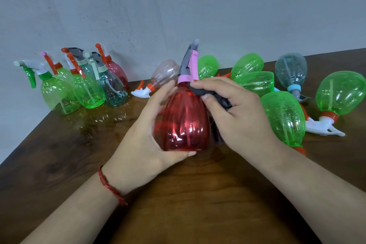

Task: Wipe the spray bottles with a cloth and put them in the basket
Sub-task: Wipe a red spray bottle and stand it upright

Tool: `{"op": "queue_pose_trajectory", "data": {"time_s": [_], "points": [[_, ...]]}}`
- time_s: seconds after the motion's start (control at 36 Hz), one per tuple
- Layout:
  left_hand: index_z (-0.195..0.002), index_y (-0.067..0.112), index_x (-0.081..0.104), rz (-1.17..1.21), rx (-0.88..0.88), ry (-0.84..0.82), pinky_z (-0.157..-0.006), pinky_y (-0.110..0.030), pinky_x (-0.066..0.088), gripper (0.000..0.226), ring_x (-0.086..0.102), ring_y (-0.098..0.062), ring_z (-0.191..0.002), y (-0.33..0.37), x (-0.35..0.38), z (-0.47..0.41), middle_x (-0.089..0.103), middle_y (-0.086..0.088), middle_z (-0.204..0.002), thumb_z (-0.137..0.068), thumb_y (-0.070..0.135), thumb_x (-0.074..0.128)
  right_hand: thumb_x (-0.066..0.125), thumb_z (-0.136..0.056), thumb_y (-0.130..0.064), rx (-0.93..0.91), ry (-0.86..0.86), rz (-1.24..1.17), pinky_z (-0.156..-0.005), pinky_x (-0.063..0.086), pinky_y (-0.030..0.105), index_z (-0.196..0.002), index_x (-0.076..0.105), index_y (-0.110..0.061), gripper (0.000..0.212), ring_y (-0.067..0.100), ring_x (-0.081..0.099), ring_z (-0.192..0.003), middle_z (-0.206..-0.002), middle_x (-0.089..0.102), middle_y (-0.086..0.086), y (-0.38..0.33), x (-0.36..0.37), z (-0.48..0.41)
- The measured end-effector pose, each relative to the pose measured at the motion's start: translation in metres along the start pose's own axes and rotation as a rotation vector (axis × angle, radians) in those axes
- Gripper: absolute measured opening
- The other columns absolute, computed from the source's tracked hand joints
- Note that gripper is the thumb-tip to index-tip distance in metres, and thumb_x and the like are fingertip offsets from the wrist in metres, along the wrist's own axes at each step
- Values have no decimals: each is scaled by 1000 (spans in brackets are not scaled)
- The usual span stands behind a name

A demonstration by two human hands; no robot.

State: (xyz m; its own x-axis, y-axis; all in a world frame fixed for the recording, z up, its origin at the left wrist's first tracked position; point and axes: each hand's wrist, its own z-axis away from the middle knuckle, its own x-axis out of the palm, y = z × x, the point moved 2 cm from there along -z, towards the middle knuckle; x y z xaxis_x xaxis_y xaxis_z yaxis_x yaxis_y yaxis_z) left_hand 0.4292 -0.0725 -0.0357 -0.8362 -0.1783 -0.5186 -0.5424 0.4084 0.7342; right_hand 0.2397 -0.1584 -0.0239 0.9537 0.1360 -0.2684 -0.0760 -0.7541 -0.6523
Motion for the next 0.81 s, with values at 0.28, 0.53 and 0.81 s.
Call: {"op": "queue_pose_trajectory", "data": {"time_s": [0.28, 0.53, 0.81], "points": [[-164, 31, 32, 6, -10, -45, -122, -33, 42, 118, 46, -13, -151, -8, 0, 0, 47, 11, -161, -69, 12, 100, 63, -101, -2, 59, -12, 49, -101, 53, 40, -142, 65, -29, 50, 15, 66, -118, -124, 69, -14, 3, 3, 2], [-158, 19, 45, 19, -86, -200, -107, -34, 49, 161, 52, -30, -148, -22, -15, -22, 68, 9, -127, -16, 56, 110, 64, -99, -1, 34, -18, 45, -89, 54, 51, -129, 73, -26, 40, 26, 69, -100, -115, 71, -11, 0, 2, 3], [-163, 38, 34, -42, -41, 72, -119, -51, 45, 116, 47, -19, -150, -14, -3, -3, 46, 9, -163, -69, 28, 101, 67, -96, 9, -113, -96, 90, -101, 56, 32, -122, 78, -15, 37, 10, 68, -120, -125, 73, -6, -2, 6, 5]]}}
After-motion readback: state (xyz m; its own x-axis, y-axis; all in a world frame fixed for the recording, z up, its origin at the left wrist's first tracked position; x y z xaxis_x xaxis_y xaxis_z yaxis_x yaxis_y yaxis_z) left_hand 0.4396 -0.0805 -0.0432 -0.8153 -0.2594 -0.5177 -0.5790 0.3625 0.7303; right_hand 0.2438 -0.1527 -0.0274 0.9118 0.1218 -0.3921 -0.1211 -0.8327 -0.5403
